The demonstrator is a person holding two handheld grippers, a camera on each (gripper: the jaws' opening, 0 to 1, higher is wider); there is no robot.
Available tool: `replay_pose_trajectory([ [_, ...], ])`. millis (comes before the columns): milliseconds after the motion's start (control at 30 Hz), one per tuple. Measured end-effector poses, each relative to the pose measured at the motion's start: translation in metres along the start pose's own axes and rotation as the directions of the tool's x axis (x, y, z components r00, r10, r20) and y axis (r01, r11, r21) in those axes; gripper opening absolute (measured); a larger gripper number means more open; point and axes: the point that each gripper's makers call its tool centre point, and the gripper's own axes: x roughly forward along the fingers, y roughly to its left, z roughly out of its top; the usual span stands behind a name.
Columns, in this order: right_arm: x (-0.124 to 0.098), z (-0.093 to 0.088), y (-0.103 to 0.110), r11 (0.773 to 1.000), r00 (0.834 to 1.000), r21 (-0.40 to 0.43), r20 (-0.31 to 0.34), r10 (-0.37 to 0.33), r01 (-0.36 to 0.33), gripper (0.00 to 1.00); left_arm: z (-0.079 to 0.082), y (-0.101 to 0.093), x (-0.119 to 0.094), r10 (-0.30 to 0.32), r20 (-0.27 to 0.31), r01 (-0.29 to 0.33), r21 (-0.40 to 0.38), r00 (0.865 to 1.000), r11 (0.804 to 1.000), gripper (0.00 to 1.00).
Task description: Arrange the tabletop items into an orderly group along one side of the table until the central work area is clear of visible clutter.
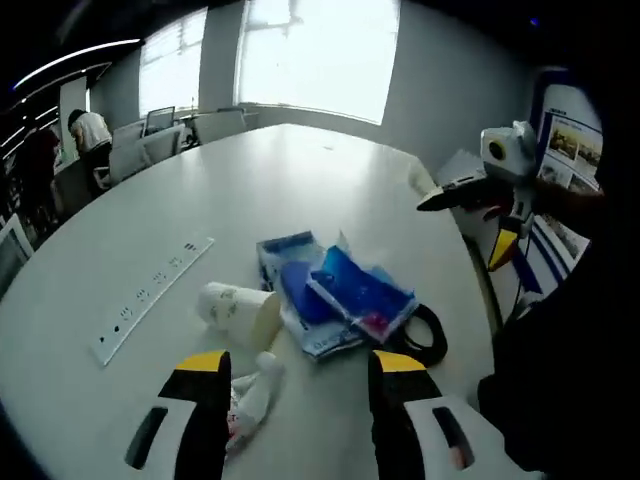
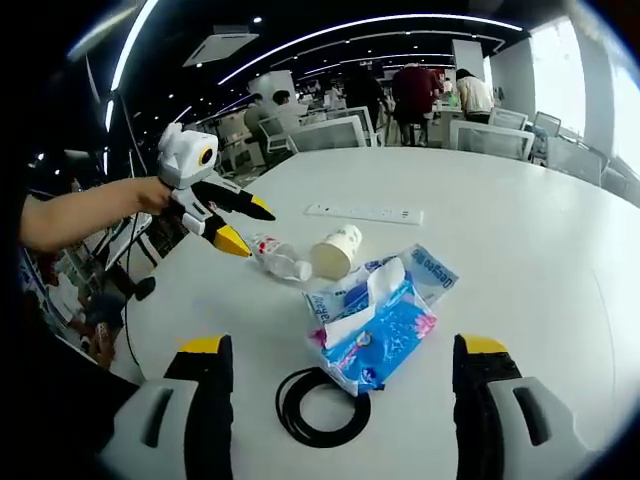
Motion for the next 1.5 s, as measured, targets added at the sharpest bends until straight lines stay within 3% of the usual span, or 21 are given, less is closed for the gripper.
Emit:
replay_pose_trajectory([
  [167,0.0,-0.002,-0.001,1.0,1.0,0.003,-0.008,-0.005,0.005,0.87,-0.004,0.004,0.012,-0.025,-0.046,0.027,0.038,0.999,0.999,0.48],
  [367,-0.001,-0.005,-0.001,1.0,1.0,0.01,-0.018,-0.008,0.008,0.86,-0.025,0.007,0.03,-0.059,-0.18,0.076,0.093,0.982,0.993,0.4],
  [467,0.0,-0.006,-0.003,1.0,1.0,0.005,-0.026,-0.01,0.01,0.85,-0.028,0.007,0.037,-0.063,-0.204,0.088,0.117,0.977,0.989,0.38],
  [633,0.0,-0.005,-0.006,1.0,1.0,0.012,-0.026,-0.016,0.017,0.85,-0.021,0.007,0.046,-0.068,-0.196,0.095,0.129,0.978,0.987,0.37],
  [767,0.001,-0.006,-0.009,0.999,0.999,0.014,-0.027,-0.03,0.031,0.86,-0.03,0.009,0.05,-0.084,-0.271,0.135,0.175,0.959,0.975,0.35],
  [967,0.0,-0.008,-0.014,0.999,0.999,0.026,-0.027,-0.047,0.048,0.86,-0.03,0.015,0.058,-0.076,-0.327,0.165,0.253,0.942,0.953,0.29],
  [1067,0.0,-0.011,-0.02,0.998,0.998,0.034,-0.033,-0.06,0.061,0.87,-0.039,0.016,0.061,-0.064,-0.413,0.206,0.31,0.909,0.928,0.28],
  [1100,0.0,-0.012,-0.021,0.997,0.998,0.037,-0.034,-0.062,0.063,0.87,-0.041,0.017,0.063,-0.065,-0.422,0.214,0.316,0.904,0.924,0.28],
  [1367,0.003,-0.014,-0.022,0.997,0.997,0.041,-0.047,-0.065,0.067,0.87,-0.044,0.017,0.078,-0.101,-0.429,0.233,0.268,0.898,0.935,0.28],
  [1400,0.003,-0.014,-0.022,0.997,0.997,0.043,-0.048,-0.065,0.067,0.87,-0.047,0.018,0.079,-0.099,-0.446,0.242,0.276,0.889,0.93,0.27],
  [1500,0.003,-0.015,-0.022,0.997,0.997,0.044,-0.05,-0.067,0.069,0.86,-0.046,0.021,0.083,-0.102,-0.451,0.244,0.269,0.887,0.932,0.26],
])
